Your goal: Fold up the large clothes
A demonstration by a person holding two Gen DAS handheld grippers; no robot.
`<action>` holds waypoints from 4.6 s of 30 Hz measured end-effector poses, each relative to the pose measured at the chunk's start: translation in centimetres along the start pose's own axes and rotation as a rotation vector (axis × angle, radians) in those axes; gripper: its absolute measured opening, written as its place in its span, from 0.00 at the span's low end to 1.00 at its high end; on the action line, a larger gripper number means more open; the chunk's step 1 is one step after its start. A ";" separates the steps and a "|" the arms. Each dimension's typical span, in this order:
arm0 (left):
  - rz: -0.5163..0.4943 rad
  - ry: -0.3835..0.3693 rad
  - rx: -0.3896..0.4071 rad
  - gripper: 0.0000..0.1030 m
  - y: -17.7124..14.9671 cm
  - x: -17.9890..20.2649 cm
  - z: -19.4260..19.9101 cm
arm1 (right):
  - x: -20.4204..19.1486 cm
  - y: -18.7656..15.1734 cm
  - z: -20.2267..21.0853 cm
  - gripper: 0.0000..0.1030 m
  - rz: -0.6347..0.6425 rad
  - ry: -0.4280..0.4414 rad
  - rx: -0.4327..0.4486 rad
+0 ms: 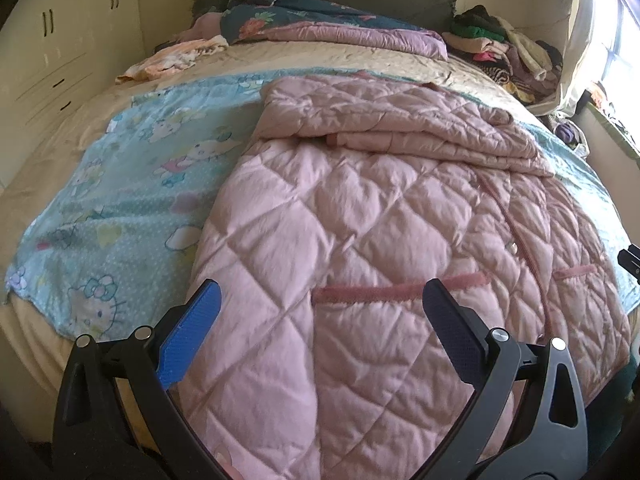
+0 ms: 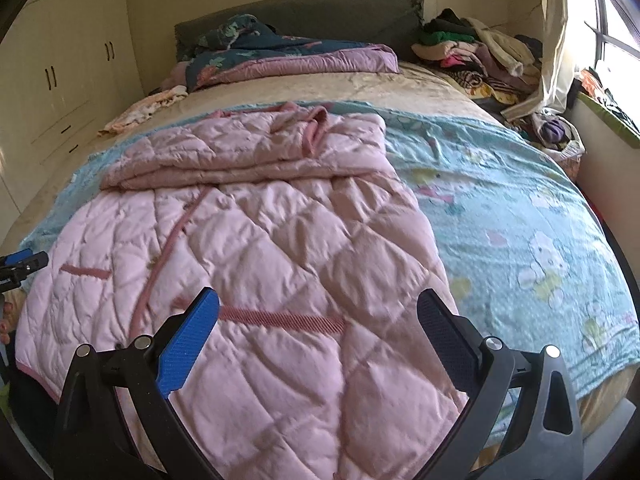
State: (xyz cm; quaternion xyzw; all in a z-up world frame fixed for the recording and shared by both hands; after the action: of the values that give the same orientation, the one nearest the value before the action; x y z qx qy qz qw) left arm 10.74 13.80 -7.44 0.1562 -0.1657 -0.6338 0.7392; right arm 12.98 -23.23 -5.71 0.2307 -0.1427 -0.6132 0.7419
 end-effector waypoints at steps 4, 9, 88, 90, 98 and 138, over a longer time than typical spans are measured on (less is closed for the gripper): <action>0.009 0.016 -0.018 0.92 -1.1 -0.8 -0.5 | 1.2 -1.2 -0.5 0.96 -0.021 -0.002 -0.024; 0.017 0.029 -0.036 0.92 -2.3 -1.7 -0.8 | 2.4 -2.8 -1.6 0.96 -0.042 -0.015 -0.069; -0.026 -0.178 0.163 0.08 -4.9 -1.8 7.5 | 3.9 -6.3 8.0 0.18 -0.019 0.236 0.086; -0.028 -0.179 0.181 0.08 -4.2 -1.6 7.9 | 4.0 -5.6 8.3 0.17 -0.030 0.245 0.098; -0.015 -0.173 0.228 0.08 -1.7 -1.1 9.2 | 3.8 -2.6 9.8 0.17 -0.032 0.256 0.156; 0.009 -0.161 0.336 0.08 8.0 -0.7 11.7 | 5.6 7.4 11.5 0.17 -0.082 0.246 0.254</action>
State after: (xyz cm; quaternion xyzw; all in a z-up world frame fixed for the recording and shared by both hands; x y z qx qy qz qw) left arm 12.60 15.41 6.52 0.2255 -0.3286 -0.6044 0.6899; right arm 14.64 -29.53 7.56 0.4016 -0.1177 -0.5869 0.6931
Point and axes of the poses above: each gripper's, at about its wrist camera, not at the fingertips, and z roughly against the way its jaws point, x to its right, y to its top, the point moved 4 cm from there along -z, roughly the way its jaws point, and after that the axes turned 15 degrees about -x, right-handed, at the moved point
